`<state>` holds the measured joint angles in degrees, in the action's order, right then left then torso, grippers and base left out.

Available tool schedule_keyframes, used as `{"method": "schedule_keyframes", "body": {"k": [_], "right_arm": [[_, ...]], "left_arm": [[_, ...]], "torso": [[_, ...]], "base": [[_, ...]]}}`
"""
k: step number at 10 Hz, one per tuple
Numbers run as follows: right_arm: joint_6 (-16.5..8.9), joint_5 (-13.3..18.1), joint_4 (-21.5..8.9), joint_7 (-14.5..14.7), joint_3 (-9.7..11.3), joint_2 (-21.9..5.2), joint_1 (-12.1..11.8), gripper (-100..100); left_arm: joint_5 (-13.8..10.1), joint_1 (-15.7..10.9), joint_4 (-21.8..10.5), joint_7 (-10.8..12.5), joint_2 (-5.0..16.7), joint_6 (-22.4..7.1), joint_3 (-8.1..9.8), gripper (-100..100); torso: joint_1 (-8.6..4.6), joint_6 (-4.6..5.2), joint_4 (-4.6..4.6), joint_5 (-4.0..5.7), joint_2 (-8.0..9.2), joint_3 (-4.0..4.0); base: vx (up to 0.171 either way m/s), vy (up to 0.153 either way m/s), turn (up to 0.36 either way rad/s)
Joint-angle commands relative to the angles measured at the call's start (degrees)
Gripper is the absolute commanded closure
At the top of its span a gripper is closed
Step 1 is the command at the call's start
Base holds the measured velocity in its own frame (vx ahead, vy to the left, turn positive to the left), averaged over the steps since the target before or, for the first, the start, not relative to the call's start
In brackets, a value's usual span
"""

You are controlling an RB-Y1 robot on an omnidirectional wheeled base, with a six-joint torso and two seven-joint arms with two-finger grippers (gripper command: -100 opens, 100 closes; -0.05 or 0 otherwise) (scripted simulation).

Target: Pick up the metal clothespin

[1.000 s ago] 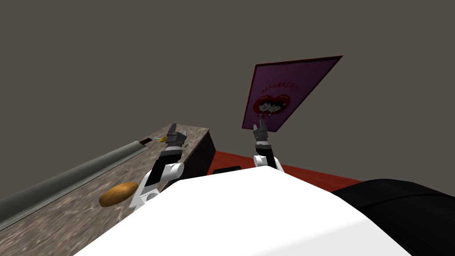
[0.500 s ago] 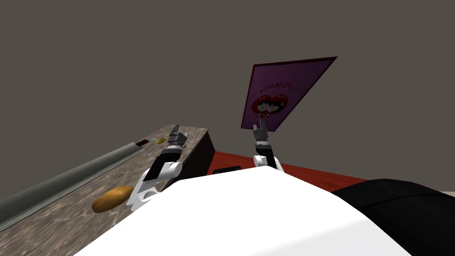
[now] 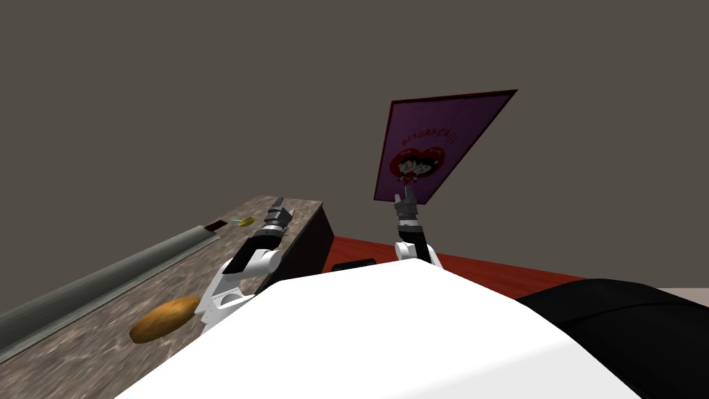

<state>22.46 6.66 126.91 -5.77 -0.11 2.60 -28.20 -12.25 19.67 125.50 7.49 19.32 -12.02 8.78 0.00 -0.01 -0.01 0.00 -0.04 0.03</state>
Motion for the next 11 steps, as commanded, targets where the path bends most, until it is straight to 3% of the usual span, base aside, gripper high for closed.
{"method": "schedule_keyframes", "body": {"k": [1,4,6,7,9,10,11], "right_arm": [[0.0,0.0,0.0,0.0,0.0,0.0,0.0,0],[0.0,0.0,0.0,0.0,0.0,0.0,0.0,0],[0.0,0.0,0.0,0.0,0.0,0.0,0.0,0],[0.0,0.0,0.0,0.0,0.0,0.0,0.0,0],[0.0,0.0,0.0,0.0,0.0,0.0,0.0,0],[0.0,0.0,0.0,0.0,0.0,0.0,0.0,0],[0.0,0.0,0.0,0.0,0.0,0.0,0.0,0]], "left_arm": [[-0.13,-0.06,-0.16,-0.12,0.09,-1.82,-0.04,-100],[-3.23,-1.86,-2.26,-0.81,3.05,-7.7,0.7,-100],[-3.23,-1.86,-2.26,-0.81,3.05,-10.6,0.7,-100],[-4.82,-2.76,-3.37,-1.21,4.48,-12.46,1.01,-100],[-4.82,-2.76,-3.37,-1.21,4.48,-15.09,1.01,-100],[-6.43,-3.65,-4.52,-1.64,5.88,-17.01,1.28,-100],[-6.43,-3.65,-4.52,-1.64,5.88,-18.52,1.28,-100]], "torso": [[0.0,0.0,0.0,0.0,0.0,0.0],[0.02,-0.01,0.0,0.0,-0.01,0.01],[0.04,-0.01,-0.01,-0.01,-0.03,0.02],[0.03,-0.01,0.0,-0.01,0.0,0.0],[0.06,-0.02,-0.01,-0.01,-0.02,0.01],[0.04,-0.02,0.0,-0.01,-0.01,0.0],[0.06,0.01,-0.01,-0.01,-0.04,0.02]], "base": [[0.0,0.0,0.0],[0.015,0.001,-0.061],[0.013,0.008,-0.017],[0.017,0.011,-0.079],[0.014,0.01,-0.019],[0.02,0.012,-0.084],[0.021,0.018,-0.042]]}}
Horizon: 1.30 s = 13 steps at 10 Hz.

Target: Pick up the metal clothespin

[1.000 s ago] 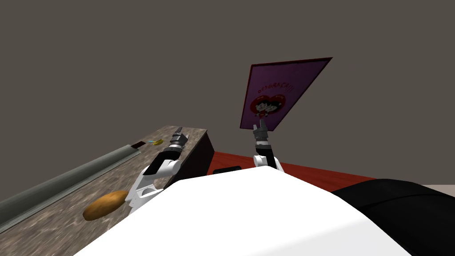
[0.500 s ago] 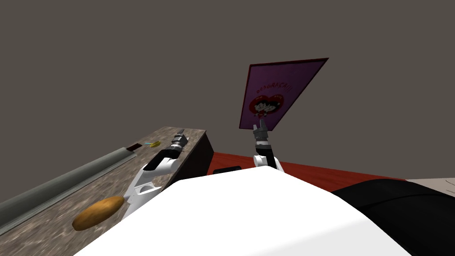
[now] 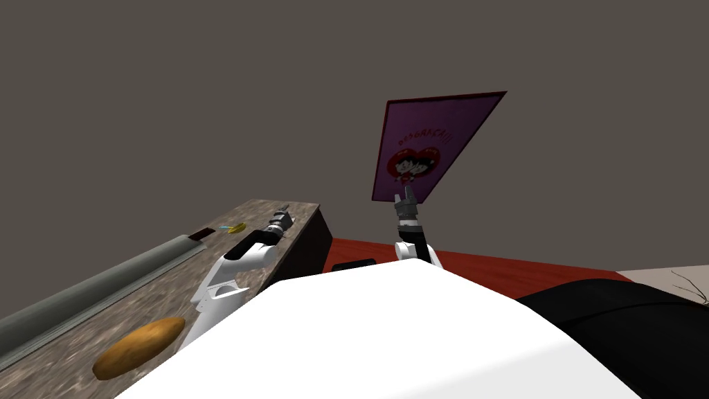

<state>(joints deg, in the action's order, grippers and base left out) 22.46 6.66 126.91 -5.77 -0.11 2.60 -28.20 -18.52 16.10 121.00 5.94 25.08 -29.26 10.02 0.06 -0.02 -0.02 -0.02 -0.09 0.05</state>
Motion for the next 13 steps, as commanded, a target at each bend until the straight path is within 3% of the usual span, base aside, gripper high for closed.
{"method": "schedule_keyframes", "body": {"k": [1,2,4,5,7,8,13], "right_arm": [[0.0,0.0,0.0,0.0,0.0,0.0,0.0,0],[0.0,0.0,0.0,0.0,0.0,0.0,0.0,0],[0.0,0.0,0.0,0.0,0.0,0.0,0.0,0],[0.0,0.0,0.0,0.0,0.0,0.0,0.0,0],[0.0,0.0,0.0,0.0,0.0,0.0,0.0,0],[0.0,0.0,0.0,0.0,0.0,0.0,0.0,0],[0.0,0.0,0.0,0.0,0.0,0.0,0.0,0]], "left_arm": [[-0.16,-0.08,-0.02,-0.08,0.12,-2.38,0.03,-100],[-1.78,-0.97,-1.2,-0.54,1.5,-4.56,0.27,-100],[-1.78,-0.97,-1.2,-0.54,1.5,-6.94,0.27,-100],[-3.39,-1.85,-2.39,-1.01,2.86,-9.14,0.47,-100],[-3.39,-1.85,-2.39,-1.01,2.86,-11.5,0.47,-100],[-5.0,-2.73,-3.59,-1.51,4.2,-13.45,0.66,-100],[-6.59,-3.62,-4.78,-2.02,5.5,-20.53,0.83,-100]], "torso": [[0.0,0.0,0.0,0.0,0.0,0.0],[-0.03,0.0,0.01,0.01,0.03,-0.02],[0.02,0.0,0.0,0.0,0.0,0.0],[-0.03,-0.01,0.01,0.0,0.03,-0.02],[0.02,0.0,0.0,0.0,0.0,0.0],[-0.01,-0.01,0.0,0.0,0.02,-0.01],[0.06,-0.01,0.0,-0.01,0.0,0.0]], "base": [[0.011,0.008,0.012],[0.02,0.016,-0.083],[0.017,0.015,-0.017],[0.017,0.014,-0.082],[0.019,0.018,-0.016],[0.025,0.02,-0.073],[0.017,0.026,-0.03]]}}
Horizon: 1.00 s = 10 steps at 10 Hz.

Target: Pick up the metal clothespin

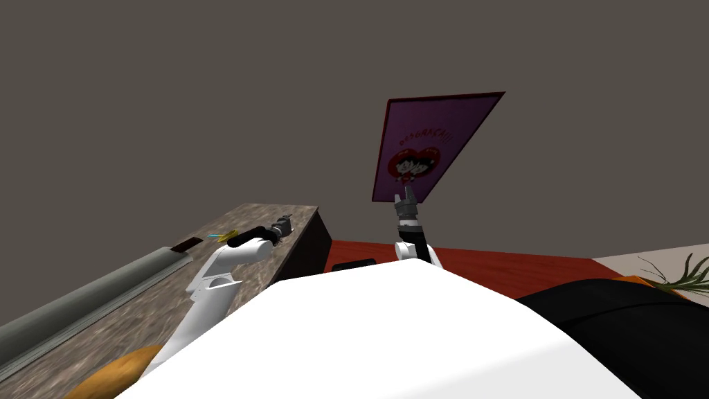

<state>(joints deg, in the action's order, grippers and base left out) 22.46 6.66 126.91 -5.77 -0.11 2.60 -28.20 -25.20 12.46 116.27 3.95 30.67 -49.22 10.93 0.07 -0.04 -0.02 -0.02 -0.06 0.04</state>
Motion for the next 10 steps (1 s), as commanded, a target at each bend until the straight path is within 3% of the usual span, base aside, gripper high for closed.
{"method": "schedule_keyframes", "body": {"k": [1,3,4,6,7,10], "right_arm": [[0.0,0.0,0.0,0.0,0.0,0.0,0.0,0],[0.0,0.0,0.0,0.0,0.0,0.0,0.0,0],[0.0,0.0,0.0,0.0,0.0,0.0,0.0,0],[0.0,0.0,0.0,0.0,0.0,0.0,0.0,0],[0.0,0.0,0.0,0.0,0.0,0.0,0.0,0],[0.0,0.0,0.0,0.0,0.0,0.0,0.0,0]], "left_arm": [[-1.48,-0.87,-1.21,-0.56,1.17,-2.86,0.07,-100],[-1.48,-0.87,-1.21,-0.56,1.17,-5.02,0.07,-100],[-3.03,-1.78,-2.32,-1.11,2.39,-7.15,0.22,-100],[-3.03,-1.78,-2.32,-1.11,2.39,-9.4,0.22,-100],[-4.55,-2.7,-3.39,-1.67,3.55,-11.65,0.36,-100],[-6.04,-3.64,-4.4,-2.24,4.66,-16.6,0.49,-100]], "torso": [[0.0,0.0,0.0,0.0,0.0,0.0],[0.05,0.0,0.0,-0.01,-0.02,0.01],[0.01,0.0,0.0,0.0,0.02,-0.01],[0.07,0.0,0.0,-0.01,-0.01,0.01],[0.02,-0.01,0.0,0.0,0.02,-0.01],[0.09,0.01,0.0,-0.01,0.0,0.0]], "base": [[0.023,0.027,-0.06],[0.012,0.026,-0.023],[0.017,0.033,-0.075],[0.013,0.031,-0.012],[0.011,0.035,-0.058],[0.012,0.041,-0.044]]}}
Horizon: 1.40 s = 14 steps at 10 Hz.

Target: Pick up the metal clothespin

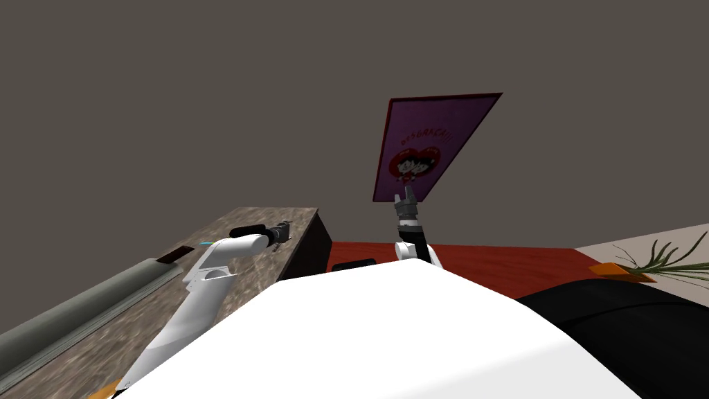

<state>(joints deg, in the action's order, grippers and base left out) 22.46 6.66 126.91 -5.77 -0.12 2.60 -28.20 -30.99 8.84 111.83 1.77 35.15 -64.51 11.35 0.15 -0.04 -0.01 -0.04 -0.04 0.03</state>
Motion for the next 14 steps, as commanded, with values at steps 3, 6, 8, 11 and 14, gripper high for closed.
{"method": "schedule_keyframes", "body": {"k": [3,6,8,11,14], "right_arm": [[0.0,0.0,0.0,0.0,0.0,0.0,0.0,0],[0.0,0.0,0.0,0.0,0.0,0.0,0.0,0],[0.0,0.0,0.0,0.0,0.0,0.0,0.0,0],[0.0,0.0,0.0,0.0,0.0,0.0,0.0,0],[0.0,0.0,0.0,0.0,0.0,0.0,0.0,0]], "left_arm": [[-1.69,-0.96,-0.92,-0.63,1.23,-5.9,0.2,-100],[-3.09,-1.88,-1.81,-1.21,2.21,-10.11,0.29,-100],[-4.44,-2.77,-2.66,-1.77,3.12,-12.86,0.36,-100],[-5.73,-3.6,-3.47,-2.32,3.97,-17.68,0.39,-100],[-6.94,-4.35,-4.27,-2.85,4.74,-21.1,0.36,-100]], "torso": [[-0.03,0.01,0.01,0.01,0.01,-0.01],[-0.04,0.01,0.01,0.02,0.02,-0.02],[-0.11,0.0,0.01,0.02,0.05,-0.03],[-0.03,0.01,0.01,0.01,0.04,-0.02],[-0.06,-0.01,0.01,0.01,0.04,-0.03]], "base": [[0.006,0.03,-0.027],[0.002,0.028,-0.027],[0.001,0.018,-0.021],[0.0,0.035,-0.038],[-0.001,0.026,-0.02]]}}
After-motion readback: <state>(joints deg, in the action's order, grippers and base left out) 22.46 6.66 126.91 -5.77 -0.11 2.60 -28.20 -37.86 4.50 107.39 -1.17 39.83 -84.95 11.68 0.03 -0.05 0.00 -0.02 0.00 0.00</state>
